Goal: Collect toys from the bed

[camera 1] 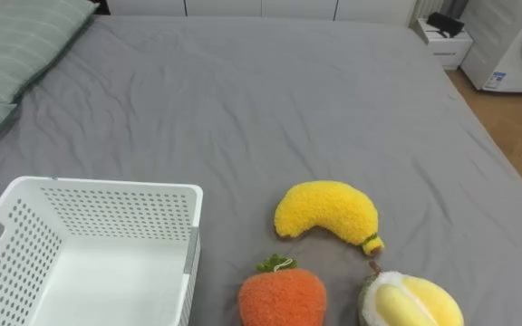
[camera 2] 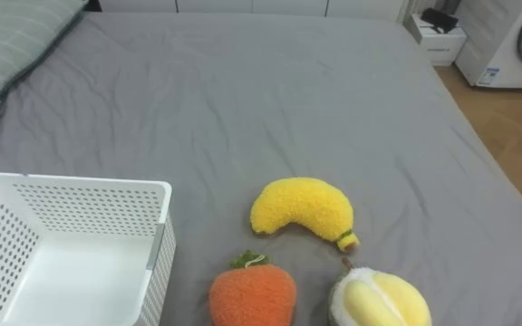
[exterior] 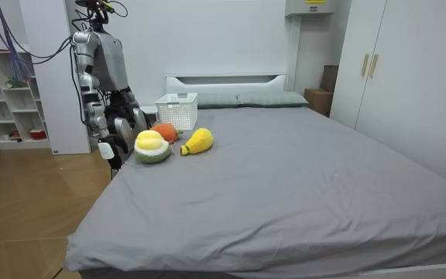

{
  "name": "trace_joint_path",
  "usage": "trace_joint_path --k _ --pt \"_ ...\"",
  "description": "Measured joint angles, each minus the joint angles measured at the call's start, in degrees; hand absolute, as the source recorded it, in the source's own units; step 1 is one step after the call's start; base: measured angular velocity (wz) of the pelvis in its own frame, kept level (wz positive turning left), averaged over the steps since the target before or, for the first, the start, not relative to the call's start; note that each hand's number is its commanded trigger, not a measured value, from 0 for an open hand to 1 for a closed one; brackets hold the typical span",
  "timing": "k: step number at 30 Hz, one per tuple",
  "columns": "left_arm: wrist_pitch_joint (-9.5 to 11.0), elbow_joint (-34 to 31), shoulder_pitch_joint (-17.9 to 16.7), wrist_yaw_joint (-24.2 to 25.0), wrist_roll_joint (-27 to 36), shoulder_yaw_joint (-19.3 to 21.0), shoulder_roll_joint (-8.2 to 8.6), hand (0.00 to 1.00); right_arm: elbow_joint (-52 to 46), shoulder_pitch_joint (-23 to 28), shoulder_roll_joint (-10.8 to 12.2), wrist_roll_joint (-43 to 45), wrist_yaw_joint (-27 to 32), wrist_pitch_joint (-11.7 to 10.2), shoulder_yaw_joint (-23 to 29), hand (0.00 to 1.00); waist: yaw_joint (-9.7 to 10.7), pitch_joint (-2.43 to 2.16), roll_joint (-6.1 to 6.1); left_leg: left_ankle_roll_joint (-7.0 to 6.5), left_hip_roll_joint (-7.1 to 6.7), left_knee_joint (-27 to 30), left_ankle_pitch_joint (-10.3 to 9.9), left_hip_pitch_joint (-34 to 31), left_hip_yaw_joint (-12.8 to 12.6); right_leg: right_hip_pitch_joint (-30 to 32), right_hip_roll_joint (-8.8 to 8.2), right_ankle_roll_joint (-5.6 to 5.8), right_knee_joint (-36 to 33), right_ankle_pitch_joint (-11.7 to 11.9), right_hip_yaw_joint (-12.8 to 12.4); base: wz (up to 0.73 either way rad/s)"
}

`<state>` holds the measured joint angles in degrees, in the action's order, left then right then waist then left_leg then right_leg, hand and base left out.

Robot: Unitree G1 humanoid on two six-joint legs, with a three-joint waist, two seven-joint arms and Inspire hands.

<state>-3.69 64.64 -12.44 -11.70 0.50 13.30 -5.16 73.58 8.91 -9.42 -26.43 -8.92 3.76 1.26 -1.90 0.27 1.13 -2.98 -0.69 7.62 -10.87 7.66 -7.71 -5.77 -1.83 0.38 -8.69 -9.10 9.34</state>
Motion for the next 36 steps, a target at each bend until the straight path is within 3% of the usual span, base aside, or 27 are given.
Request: trace_joint_path --k 16,24,29,30,31,33,36 --pt "0.0 0.1 0.3 -0.1 0.0 0.0 0.0 0.0 0.0 -0.3 -0.1 1.1 0.0 0.0 0.0 0.0 0.0 -0.12 -0.31 0.0 0.01 0.0 0.0 0.0 0.0 0.1 0.13 -0.01 0.0 0.0 -0.8 0.0" --pt "0.0 0.2 -0.4 -0.2 0.0 0.1 -0.12 0.0 0.4 0.5 0.3 -1.6 0.7 0.2 1.3 0.0 0.3 0.03 -0.12 0.0 0.0 0.0 0.0 0.2 0.0 -0.1 0.27 0.01 -0.1 0.0 -1.3 0.0" --pt "-0.3 0.2 -1.2 0.0 1.2 0.6 -0.74 0.0 2.1 0.7 0.2 -6.9 2.1 1.7 6.1 0.0 1.6 -0.01 0.37 0.0 0.0 0.0 0.0 0.1 0.2 -0.2 0.24 0.07 0.0 0.0 -1.3 0.01" --pt "-0.3 0.2 -1.3 0.0 1.2 1.4 -0.73 0.0 2.1 0.8 0.2 -7.3 2.3 1.9 7.3 0.0 1.7 -0.23 0.82 0.0 0.0 0.0 0.0 0.2 0.1 -0.2 0.25 0.06 -0.1 0.0 -1.3 -0.04" --pt "-0.5 0.1 -1.3 0.0 1.2 2.9 -0.79 0.0 2.2 1.1 0.2 -8.3 2.7 2.2 9.6 0.0 1.8 -0.05 0.76 0.02 0.01 -0.1 0.0 0.5 0.0 -0.2 0.29 0.06 -0.1 0.0 -1.5 -0.05" --pt "-0.7 -0.8 -1.5 0.1 1.3 5.5 -1.0 0.0 2.2 1.5 -0.1 -10.1 3.2 2.5 13.4 0.0 2.0 -0.1 1.46 0.03 0.01 -0.3 0.0 0.7 -0.1 -0.2 0.25 0.05 -0.1 0.0 -1.4 -0.05" --pt "-0.8 -1.2 -1.5 0.2 1.2 6.8 -2.56 0.0 2.1 0.7 -2.0 -9.9 5.1 3.6 16.5 0.0 2.7 0.0 2.51 0.02 -0.01 -0.3 0.0 0.8 -0.2 -0.2 0.28 0.05 -0.2 0.0 -1.4 -0.05"
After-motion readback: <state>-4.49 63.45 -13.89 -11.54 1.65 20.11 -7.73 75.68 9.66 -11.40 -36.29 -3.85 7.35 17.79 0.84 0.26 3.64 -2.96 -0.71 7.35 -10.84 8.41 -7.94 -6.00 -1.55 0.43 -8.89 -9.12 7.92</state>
